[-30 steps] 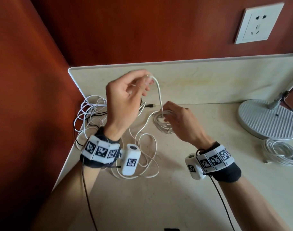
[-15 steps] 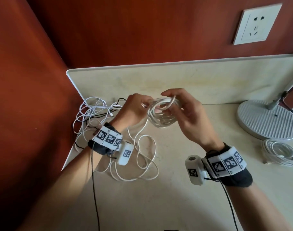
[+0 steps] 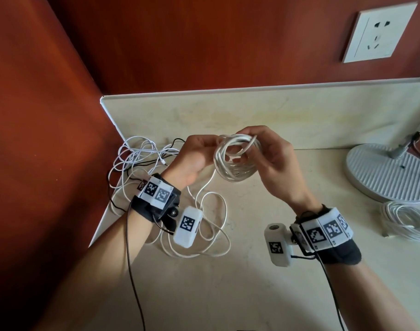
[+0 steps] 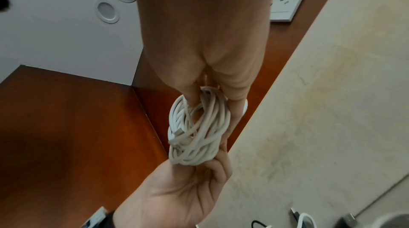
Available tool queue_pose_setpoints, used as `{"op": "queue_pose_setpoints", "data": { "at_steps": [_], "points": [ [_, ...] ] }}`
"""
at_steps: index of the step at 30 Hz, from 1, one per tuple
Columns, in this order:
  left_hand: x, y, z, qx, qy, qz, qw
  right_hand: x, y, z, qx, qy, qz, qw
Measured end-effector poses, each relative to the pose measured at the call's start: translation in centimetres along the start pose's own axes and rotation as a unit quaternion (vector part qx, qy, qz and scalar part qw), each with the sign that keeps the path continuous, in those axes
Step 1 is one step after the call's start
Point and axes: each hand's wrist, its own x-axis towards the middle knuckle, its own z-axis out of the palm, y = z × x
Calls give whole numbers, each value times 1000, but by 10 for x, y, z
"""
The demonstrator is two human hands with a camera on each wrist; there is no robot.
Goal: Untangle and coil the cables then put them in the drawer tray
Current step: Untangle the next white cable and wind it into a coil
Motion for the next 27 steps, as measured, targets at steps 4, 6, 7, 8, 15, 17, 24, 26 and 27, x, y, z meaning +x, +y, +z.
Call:
{"op": "queue_pose_setpoints", "data": {
  "at_steps": [4, 6, 7, 8, 15, 17, 24, 26, 27],
  "points": [
    [2, 2, 1, -78, -43, -88, 992, 1, 1, 0, 24, 30, 5, 999],
    [0, 3, -2, -94, -69, -98, 988, 2, 2, -4, 31, 47, 12, 998],
    [-2, 5, -3, -97, -78, -99, 987, 3, 3, -5, 29, 51, 15, 998],
    [-4, 6, -3, -99, -87, -99, 986, 3, 4, -7, 24, 54, 18, 998],
    [-10, 9, -13, -164, -153, -113, 968, 3, 8, -10, -20, 79, 40, 996],
    [-10, 8, -17, -158, -163, -100, 969, 2, 8, -8, -26, 84, 48, 995],
    [-23, 10, -9, 58, -29, 41, 997, 1, 8, 1, -73, 91, 50, 992],
    [-25, 11, -6, 84, -5, 42, 996, 0, 7, 3, -88, 88, 55, 991],
    [-25, 12, -5, 83, -3, 35, 996, 0, 7, 4, -102, 85, 54, 990]
  ]
}}
